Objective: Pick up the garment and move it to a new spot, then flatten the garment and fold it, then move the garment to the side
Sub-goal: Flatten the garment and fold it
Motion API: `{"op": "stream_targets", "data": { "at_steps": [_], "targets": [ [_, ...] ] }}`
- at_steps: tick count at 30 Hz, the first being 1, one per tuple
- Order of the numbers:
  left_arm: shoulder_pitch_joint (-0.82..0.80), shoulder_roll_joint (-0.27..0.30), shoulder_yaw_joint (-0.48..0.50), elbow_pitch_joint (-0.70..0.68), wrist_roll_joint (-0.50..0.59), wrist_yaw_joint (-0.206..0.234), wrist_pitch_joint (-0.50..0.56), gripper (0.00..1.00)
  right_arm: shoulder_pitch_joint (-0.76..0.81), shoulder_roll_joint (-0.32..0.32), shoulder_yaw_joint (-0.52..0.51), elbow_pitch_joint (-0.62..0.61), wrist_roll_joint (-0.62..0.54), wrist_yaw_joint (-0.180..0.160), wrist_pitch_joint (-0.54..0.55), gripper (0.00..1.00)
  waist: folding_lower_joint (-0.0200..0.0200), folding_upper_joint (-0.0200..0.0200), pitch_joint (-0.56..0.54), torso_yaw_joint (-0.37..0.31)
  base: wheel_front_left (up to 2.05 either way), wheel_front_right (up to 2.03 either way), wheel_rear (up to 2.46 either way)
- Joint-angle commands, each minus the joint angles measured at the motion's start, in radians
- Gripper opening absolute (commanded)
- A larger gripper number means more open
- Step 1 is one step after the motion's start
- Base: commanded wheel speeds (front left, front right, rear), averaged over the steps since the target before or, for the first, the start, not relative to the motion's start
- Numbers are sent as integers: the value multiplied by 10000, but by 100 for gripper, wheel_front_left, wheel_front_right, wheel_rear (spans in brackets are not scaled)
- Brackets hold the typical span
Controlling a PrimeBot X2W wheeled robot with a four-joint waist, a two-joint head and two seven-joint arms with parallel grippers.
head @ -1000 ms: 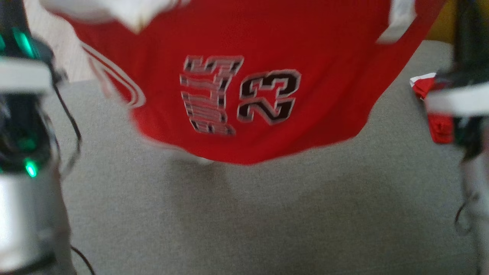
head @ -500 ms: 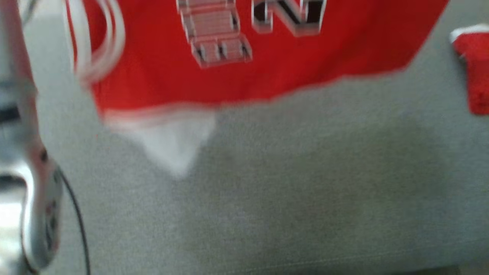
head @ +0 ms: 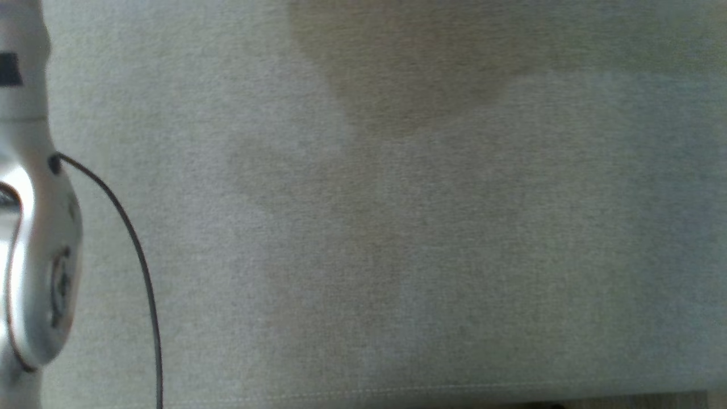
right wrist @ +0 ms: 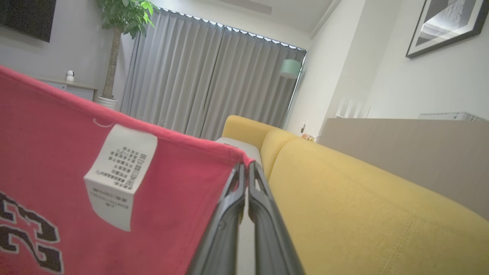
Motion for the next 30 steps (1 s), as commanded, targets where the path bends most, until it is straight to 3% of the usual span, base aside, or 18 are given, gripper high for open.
{"op": "stream_targets", "data": {
  "at_steps": [1, 7, 12, 18, 24, 30],
  "targets": [
    [-117, 472, -27, -276, -107, -44, -82, 0, -28, -35, 25, -181, -39, 37, -47, 0, -2, 1, 132, 178, 0, 0, 0],
    [2102, 649, -835, -1097, -1138, -69, -220, 0, 1511, -144, -127, -280, 145, 37, -55, 0, -2, 1, 1, 351, 0, 0, 0],
    [5554, 1077, -1475, -2231, -1993, -71, -296, 0, 3860, -138, -4, -313, 679, 37, -57, 0, -2, 1, -678, 353, 0, 0, 0],
    [9171, 1288, -1458, -3477, -2316, -70, -339, 0, 6193, -132, 109, -811, 1439, 37, -58, 0, -2, 1, -1552, 138, 0, 0, 0],
    [12315, 1017, -860, -4781, -2086, 110, -347, 0, 8462, -3, -3, -1703, 1838, 37, -58, 0, -2, 1, -2606, 48, 0, 0, 0],
    [14441, 499, -374, -5442, -1994, 387, -348, 0, 10387, 130, -53, -2488, 1837, 37, -58, 0, -2, 1, -3367, -19, 0, 0, 0]
  ]
}}
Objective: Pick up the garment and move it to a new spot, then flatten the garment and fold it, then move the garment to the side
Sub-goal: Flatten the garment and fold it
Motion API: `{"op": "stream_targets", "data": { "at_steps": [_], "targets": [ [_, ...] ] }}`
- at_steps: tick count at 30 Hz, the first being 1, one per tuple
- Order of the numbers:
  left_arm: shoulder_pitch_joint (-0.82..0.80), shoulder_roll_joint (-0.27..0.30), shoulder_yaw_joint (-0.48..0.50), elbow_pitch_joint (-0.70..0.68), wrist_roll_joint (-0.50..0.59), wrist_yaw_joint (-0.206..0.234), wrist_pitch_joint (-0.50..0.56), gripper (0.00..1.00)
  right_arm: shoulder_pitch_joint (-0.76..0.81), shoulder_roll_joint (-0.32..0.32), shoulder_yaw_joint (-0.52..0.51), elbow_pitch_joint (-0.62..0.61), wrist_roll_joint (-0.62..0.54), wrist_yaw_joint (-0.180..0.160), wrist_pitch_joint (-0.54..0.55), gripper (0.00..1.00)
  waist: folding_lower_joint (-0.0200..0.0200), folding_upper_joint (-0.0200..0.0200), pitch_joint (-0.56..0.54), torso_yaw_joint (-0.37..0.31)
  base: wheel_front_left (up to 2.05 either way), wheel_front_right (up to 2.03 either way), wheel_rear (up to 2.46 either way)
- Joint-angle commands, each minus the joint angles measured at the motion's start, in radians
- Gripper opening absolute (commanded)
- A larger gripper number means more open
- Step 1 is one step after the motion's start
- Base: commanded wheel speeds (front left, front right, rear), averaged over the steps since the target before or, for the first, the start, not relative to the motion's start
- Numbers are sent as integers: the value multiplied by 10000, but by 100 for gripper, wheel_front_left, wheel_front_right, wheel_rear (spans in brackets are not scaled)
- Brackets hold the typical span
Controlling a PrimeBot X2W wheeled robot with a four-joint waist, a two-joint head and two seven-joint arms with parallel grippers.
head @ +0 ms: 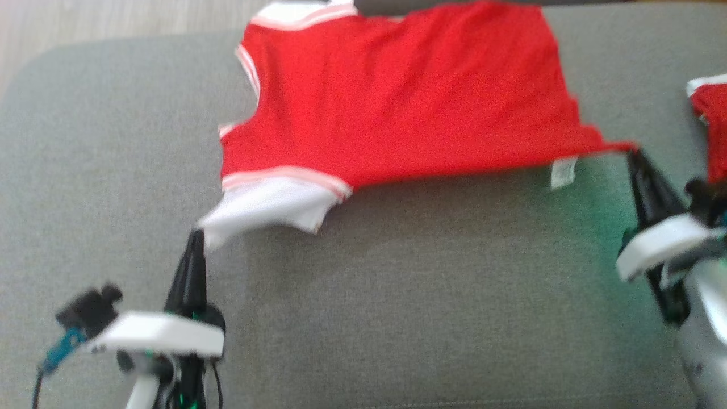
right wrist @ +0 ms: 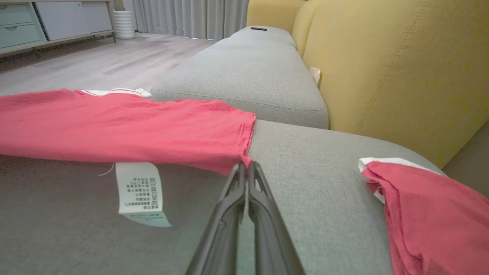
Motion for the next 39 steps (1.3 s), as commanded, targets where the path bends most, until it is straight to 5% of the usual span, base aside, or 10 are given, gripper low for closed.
{"op": "stream_targets", "data": {
  "at_steps": [1, 18, 26, 39],
  "targets": [
    [34, 76, 511, -411, 119, 83, -122, 0, 261, -71, 51, -389, 81, 35, -54, 0, 0, -1, -379, -73, 0, 0, 0],
    [2421, -386, 573, -3032, -530, 1593, 872, 0, 3104, -94, -720, -2959, 211, 35, 532, 0, 0, -1, -329, -127, 0, 0, 0],
    [1082, -705, 674, -3500, -1697, 2115, 1763, 0, 2238, 192, -767, -3052, 58, 35, 1004, 0, 0, -1, 23, -159, 0, 0, 0],
    [-2389, -954, 1034, -2157, -3468, 2638, 2241, 0, -79, 168, -433, -1658, 132, 35, 820, 0, 0, -1, 1214, -30, 0, 0, 0]
  ]
}}
